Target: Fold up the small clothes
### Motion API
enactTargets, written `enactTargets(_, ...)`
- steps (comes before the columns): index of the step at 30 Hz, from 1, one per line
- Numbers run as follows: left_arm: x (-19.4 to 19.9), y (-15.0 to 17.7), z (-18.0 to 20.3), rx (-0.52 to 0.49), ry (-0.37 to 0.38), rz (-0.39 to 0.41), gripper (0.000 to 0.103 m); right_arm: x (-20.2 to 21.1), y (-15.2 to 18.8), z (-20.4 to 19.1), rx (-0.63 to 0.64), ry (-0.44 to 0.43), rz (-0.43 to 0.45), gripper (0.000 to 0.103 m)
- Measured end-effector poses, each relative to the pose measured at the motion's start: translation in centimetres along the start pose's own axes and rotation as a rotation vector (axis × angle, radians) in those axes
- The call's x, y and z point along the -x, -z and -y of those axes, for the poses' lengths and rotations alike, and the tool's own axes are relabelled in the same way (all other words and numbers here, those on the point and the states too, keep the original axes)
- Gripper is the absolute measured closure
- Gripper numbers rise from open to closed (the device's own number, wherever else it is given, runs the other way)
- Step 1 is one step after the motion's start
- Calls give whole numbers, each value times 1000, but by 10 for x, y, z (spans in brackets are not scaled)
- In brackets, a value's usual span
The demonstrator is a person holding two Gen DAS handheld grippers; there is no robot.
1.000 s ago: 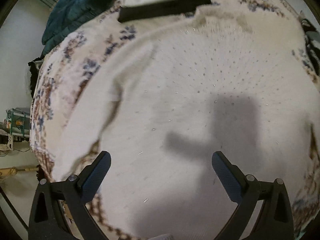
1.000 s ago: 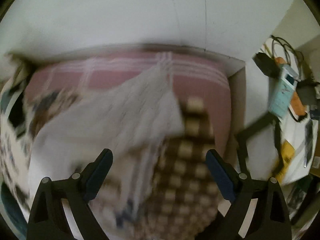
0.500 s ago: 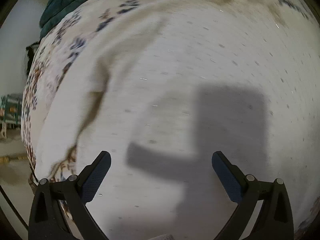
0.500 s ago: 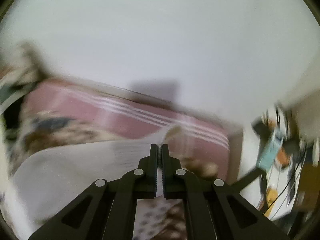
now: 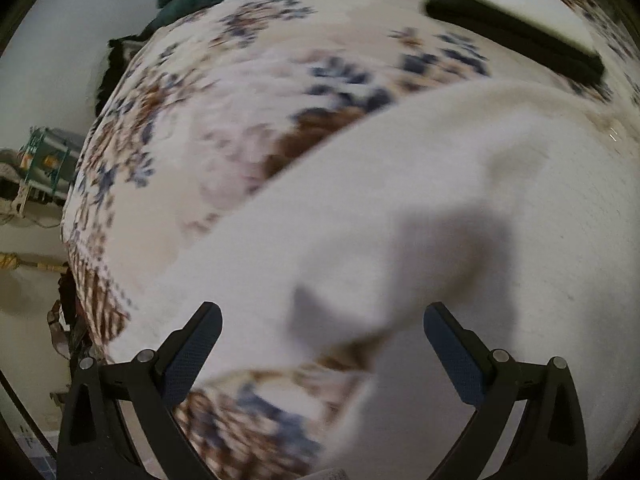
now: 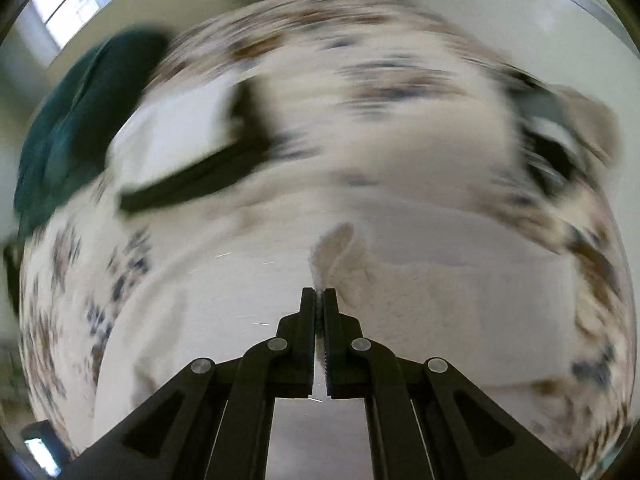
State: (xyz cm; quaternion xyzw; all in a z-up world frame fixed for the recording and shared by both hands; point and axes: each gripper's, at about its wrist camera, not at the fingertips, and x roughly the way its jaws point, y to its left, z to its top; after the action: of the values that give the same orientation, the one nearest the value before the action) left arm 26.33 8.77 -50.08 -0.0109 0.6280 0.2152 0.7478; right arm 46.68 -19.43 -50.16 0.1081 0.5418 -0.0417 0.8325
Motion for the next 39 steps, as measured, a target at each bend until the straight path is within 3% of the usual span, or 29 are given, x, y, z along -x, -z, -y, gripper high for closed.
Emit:
enactTargets(2,-6,-5,-21,25,-6,4,0,-41,-3,-79,93,-12,-49,100)
enactTargets(5,-15,-13,-48,64,-13,7,0,-68,14,-149,191,10,-81,100)
enactTargets(11,-33,-27,-87,123,-4,5,0,-84,49,-244,395,48,-108,100)
enactTargets(13,-38,-30,-97,143,-2,-3,0,-97,57,-253,441,69,-192,99)
enactTargets(15,-40,-31,-112,172,19,-11,0,-98,58,-241,389,15,-274,97)
enactTargets(16,-39,-30,-117,185,25,-10,0,-94,56,-227,321,-48,-302,90)
enactTargets(17,-37,-29,-128,204,30,-8,0,-87,55,-210,248,-103,-313,69)
enactTargets(19,-36,-23,-152,243,47,-17,0,-69,55,-173,115,-179,-307,42)
enactTargets(20,-36,-17,-169,271,65,-32,0,-58,58,-148,42,-200,-299,38)
enactTargets(24,-41,14,-227,375,144,-80,0,-40,76,-85,-38,-103,-306,38)
enactTargets(27,-56,48,-270,470,158,-114,0,-36,96,-49,-76,-48,-340,38)
enactTargets(31,-90,85,-297,561,192,-205,1,-48,124,-27,-88,20,-396,38)
enactTargets(33,-106,95,-297,589,245,-253,2,-51,131,-24,-91,23,-413,38)
enactTargets(34,-117,98,-293,594,289,-280,4,-55,136,-26,-83,30,-420,38)
enactTargets(36,-129,100,-280,572,318,-310,38,-60,144,-34,-62,38,-427,38)
enactTargets(38,-118,92,-268,517,297,-260,92,-64,150,-45,-32,43,-431,38)
enactTargets(39,-111,86,-265,486,281,-234,93,-64,151,-50,-19,43,-427,38)
